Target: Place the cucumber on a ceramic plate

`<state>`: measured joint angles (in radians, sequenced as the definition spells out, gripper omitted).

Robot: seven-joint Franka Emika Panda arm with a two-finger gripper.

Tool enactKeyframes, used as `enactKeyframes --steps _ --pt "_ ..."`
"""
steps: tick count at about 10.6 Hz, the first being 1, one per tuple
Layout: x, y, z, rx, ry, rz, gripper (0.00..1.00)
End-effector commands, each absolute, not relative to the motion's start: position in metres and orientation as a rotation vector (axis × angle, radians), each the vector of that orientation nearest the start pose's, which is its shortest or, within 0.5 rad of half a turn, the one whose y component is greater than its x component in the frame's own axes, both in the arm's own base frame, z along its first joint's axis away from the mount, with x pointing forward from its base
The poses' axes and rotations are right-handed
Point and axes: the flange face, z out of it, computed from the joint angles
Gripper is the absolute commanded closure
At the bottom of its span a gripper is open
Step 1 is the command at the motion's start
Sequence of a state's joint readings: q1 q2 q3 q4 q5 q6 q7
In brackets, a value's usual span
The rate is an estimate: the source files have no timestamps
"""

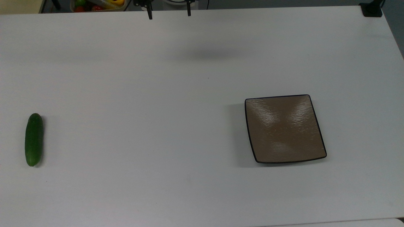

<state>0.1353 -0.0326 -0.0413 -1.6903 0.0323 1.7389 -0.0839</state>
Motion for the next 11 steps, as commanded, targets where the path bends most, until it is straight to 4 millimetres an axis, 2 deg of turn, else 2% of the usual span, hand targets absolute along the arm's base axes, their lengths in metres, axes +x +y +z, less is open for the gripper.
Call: enactKeyframes --steps 1,11 --pt "0.5522 0.0526 0.6061 -3.086 -0.301 -0.157 0.00" --pt "0.5497 0.0542 0.6056 -3.083 -0.320 -0.143 0.00"
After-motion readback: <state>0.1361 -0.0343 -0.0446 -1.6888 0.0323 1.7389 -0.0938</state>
